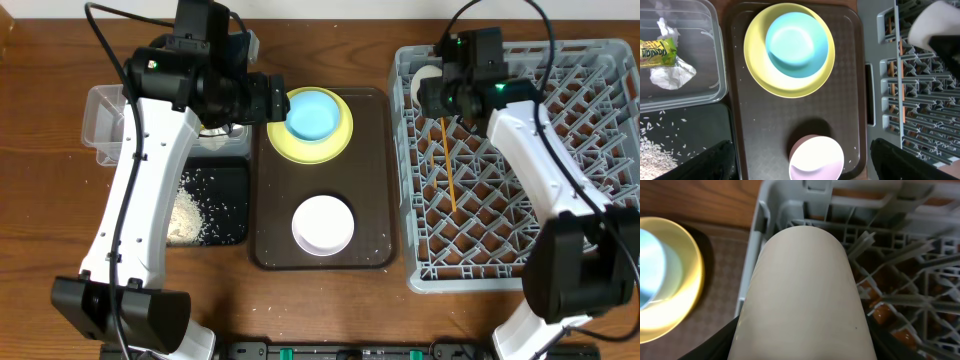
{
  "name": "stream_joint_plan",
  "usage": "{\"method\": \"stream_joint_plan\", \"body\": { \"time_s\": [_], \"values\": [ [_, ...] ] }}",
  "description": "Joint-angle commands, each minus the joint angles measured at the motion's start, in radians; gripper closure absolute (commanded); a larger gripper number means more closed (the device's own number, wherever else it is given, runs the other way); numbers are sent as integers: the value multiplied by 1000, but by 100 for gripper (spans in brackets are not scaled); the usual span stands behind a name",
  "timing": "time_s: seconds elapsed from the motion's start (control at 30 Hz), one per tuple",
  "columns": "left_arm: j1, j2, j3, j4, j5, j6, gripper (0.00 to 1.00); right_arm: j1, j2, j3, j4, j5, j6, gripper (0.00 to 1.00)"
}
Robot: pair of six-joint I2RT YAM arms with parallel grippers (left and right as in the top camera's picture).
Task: Sort waste into correct bins and load items into the dishwasher rack
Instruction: 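Carry the paper cup with the right gripper and set it in the rack, then reach the right gripper to the blue bowl on the yellow plate and grasp it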
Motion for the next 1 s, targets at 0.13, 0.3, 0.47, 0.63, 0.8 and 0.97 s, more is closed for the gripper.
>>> {"method": "stream_joint_plan", "body": {
  "time_s": [0.13, 0.3, 0.47, 0.63, 0.8, 0.97],
  "values": [
    [-2, 0, 1, -3, -14, -1, 9, 10, 60, 3, 27, 6, 10, 71],
    [-2, 0, 1, -3, -14, -1, 9, 9, 64, 3, 28, 6, 9, 33],
    [-2, 0, 1, -3, -14, -1, 9, 9, 60, 15, 12, 5, 10, 23],
    [-2, 0, 1, -3, -14, -1, 8, 9, 44, 47, -34, 6, 9, 23],
    [-2, 0, 1, -3, -14, -1, 8, 10, 1, 79, -66, -2, 6, 38],
    [-2, 0, 1, -3, -14, -1, 8, 25, -79, 84, -71, -68, 6, 46]
  ]
}}
